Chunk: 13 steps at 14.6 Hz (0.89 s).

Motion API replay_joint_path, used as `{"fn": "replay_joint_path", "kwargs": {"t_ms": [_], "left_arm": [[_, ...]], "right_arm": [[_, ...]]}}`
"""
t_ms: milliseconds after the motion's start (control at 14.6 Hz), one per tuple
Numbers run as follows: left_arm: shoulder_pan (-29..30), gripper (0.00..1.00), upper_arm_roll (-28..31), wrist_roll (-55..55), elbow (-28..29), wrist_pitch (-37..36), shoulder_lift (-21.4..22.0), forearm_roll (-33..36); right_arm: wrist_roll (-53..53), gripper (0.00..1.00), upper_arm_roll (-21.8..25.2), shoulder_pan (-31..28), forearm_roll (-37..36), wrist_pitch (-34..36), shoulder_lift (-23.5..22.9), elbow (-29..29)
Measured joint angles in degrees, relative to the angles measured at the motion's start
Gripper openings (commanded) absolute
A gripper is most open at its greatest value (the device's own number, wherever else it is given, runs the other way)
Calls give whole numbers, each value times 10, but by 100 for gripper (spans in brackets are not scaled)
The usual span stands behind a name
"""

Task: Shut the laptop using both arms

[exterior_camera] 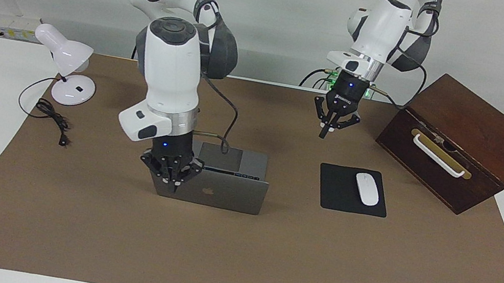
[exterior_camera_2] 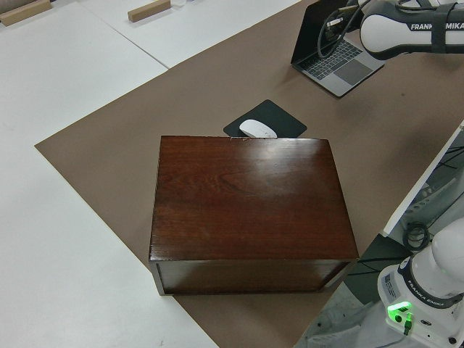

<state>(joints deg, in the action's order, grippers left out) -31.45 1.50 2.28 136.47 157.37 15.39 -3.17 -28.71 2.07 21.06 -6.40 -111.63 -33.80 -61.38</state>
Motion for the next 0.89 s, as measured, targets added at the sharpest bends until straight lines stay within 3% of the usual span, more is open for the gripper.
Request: {"fn": "replay_joint_path", "kwargs": {"t_ms": [341,888], "left_arm": [[-43,0,0,0,41,132,-62,0],[-60,0,0,0,49,296,-187,0]], "right_arm": [[-35,0,0,16,-5,0,-18,0],[-45,0,0,26,2,6,-27,0]]}}
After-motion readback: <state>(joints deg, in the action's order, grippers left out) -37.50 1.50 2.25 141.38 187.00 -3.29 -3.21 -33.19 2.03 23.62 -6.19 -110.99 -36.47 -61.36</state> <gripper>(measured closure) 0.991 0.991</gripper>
